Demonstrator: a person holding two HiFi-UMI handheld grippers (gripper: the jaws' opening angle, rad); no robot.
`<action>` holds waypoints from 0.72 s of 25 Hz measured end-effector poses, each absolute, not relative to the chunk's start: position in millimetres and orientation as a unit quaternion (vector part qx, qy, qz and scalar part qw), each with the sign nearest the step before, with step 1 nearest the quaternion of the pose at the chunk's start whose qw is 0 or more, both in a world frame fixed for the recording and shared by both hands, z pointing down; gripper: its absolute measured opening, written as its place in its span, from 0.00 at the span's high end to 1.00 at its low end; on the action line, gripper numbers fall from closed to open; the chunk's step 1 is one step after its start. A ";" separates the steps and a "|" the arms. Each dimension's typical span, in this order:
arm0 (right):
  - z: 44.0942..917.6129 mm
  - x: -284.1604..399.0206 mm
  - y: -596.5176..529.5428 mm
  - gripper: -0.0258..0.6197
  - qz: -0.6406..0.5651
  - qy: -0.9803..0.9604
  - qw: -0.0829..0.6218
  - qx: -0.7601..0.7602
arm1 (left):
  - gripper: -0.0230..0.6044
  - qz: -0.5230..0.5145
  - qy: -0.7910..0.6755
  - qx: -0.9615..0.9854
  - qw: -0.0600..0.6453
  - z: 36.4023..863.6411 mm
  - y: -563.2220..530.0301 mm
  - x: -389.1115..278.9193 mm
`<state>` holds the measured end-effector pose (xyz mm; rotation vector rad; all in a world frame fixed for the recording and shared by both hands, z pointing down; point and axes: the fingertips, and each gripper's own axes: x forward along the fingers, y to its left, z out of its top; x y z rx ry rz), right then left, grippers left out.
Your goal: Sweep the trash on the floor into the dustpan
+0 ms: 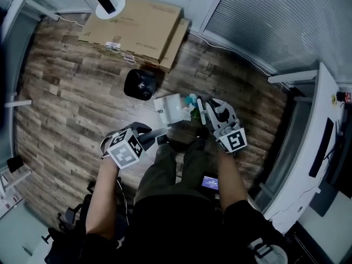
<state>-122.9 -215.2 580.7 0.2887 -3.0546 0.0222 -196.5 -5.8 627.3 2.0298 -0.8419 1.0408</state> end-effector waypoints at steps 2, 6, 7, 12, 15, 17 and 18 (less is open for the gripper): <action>573.2 -127.8 -213.4 0.90 0.021 -0.993 0.014 0.111 | 0.78 0.399 -0.326 0.785 0.346 627.1 -4.5 -195.4; 562.9 -136.1 -213.2 0.90 0.063 -0.986 -0.036 0.150 | 0.78 0.394 -0.329 0.786 0.345 627.6 3.0 -193.1; 561.3 -138.1 -213.0 0.90 0.075 -0.984 -0.047 0.157 | 0.78 0.393 -0.330 0.786 0.345 627.8 5.4 -191.8; 537.7 -150.0 -211.4 0.90 0.103 -0.976 -0.102 0.162 | 0.78 0.385 -0.334 0.790 0.340 627.2 11.4 -187.5; 528.9 -149.2 -209.7 0.91 0.090 -0.980 -0.094 0.151 | 0.78 0.382 -0.337 0.792 0.336 628.3 10.7 -183.2; 520.5 -141.8 -209.9 0.91 0.078 -0.982 -0.086 0.150 | 0.78 0.381 -0.338 0.793 0.333 628.9 10.5 -182.5; 515.2 -137.8 -210.5 0.91 0.071 -0.982 -0.082 0.153 | 0.78 0.381 -0.339 0.793 0.333 629.1 10.8 -183.7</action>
